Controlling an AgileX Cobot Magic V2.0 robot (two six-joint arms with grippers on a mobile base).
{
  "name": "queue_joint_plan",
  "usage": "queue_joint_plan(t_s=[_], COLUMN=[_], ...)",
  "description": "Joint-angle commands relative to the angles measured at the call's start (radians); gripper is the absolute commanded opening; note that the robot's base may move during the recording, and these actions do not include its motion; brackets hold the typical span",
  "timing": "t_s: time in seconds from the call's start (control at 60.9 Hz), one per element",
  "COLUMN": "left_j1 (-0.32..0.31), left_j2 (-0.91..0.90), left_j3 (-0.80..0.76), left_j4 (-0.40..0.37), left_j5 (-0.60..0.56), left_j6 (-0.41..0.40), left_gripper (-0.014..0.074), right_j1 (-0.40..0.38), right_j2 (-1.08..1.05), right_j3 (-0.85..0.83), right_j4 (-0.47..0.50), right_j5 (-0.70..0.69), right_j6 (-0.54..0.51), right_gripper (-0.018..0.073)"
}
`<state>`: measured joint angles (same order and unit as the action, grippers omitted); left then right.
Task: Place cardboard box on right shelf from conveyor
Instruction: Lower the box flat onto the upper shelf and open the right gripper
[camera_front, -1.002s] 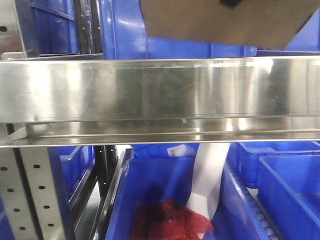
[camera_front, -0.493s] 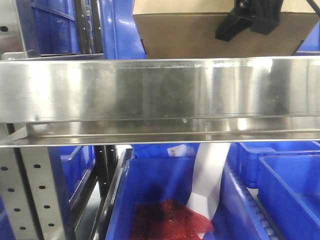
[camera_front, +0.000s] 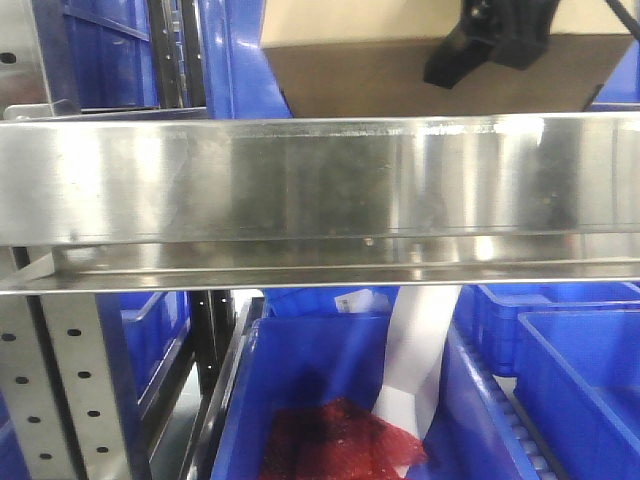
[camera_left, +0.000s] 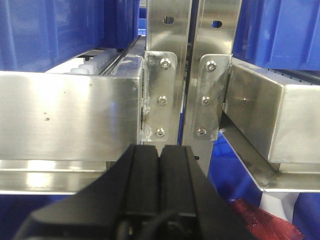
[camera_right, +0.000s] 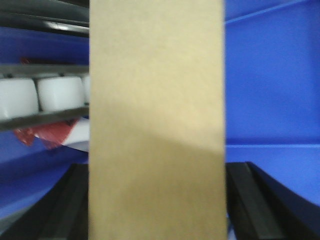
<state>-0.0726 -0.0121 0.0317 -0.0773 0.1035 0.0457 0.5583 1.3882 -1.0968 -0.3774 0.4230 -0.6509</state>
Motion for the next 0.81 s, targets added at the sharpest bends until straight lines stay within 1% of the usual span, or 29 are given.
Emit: queue_joint_plan(t_s=[0.0, 0.099, 0.345, 0.444, 0.509, 0.575, 0.624, 0.641, 0.657, 0.674, 0.723, 0.789], left_j1=[0.004, 0.004, 0.004, 0.004, 0.004, 0.004, 0.004, 0.004, 0.004, 0.004, 0.004, 0.004], left_j2=[-0.014, -0.014, -0.014, -0.014, -0.014, -0.014, -0.014, -0.014, -0.014, -0.014, -0.014, -0.014], left_j3=[0.01, 0.01, 0.01, 0.01, 0.01, 0.01, 0.01, 0.01, 0.01, 0.01, 0.01, 0.01], left_j4=[-0.006, -0.006, -0.006, -0.006, -0.006, -0.006, -0.006, -0.006, -0.006, -0.006, -0.006, -0.006], left_j5=[-0.089, -0.089, -0.089, -0.089, -0.089, -0.089, -0.089, -0.089, -0.089, -0.089, -0.089, -0.089], left_j6=[0.0, 0.0, 0.0, 0.0, 0.0, 0.0, 0.0, 0.0, 0.0, 0.0, 0.0, 0.0], left_gripper=[-0.0116, -0.0116, -0.0116, -0.0116, -0.0116, -0.0116, -0.0116, -0.0116, -0.0116, -0.0116, -0.0116, -0.0116], right_j1=[0.0, 0.0, 0.006, 0.006, 0.006, 0.006, 0.006, 0.006, 0.006, 0.006, 0.006, 0.006], right_j2=[-0.036, -0.041, -0.093, -0.12, -0.141, -0.161, -0.178, -0.186, -0.188, -0.196, -0.213, -0.245], right_j3=[-0.036, -0.036, -0.036, -0.036, -0.036, -0.036, -0.036, -0.036, -0.036, -0.036, -0.032, -0.014], right_j4=[-0.006, 0.019, 0.151, 0.217, 0.246, 0.253, 0.253, 0.252, 0.251, 0.247, 0.232, 0.197], right_j5=[-0.052, -0.052, -0.046, -0.042, -0.042, -0.042, -0.042, -0.044, -0.045, -0.047, -0.051, -0.07], right_j6=[0.025, 0.047, 0.105, 0.148, 0.205, 0.281, 0.375, 0.42, 0.436, 0.485, 0.587, 0.766], right_gripper=[0.0604, 0.0604, 0.0604, 0.0604, 0.0604, 0.0601, 0.0601, 0.0601, 0.0601, 0.0599, 0.0599, 0.0599])
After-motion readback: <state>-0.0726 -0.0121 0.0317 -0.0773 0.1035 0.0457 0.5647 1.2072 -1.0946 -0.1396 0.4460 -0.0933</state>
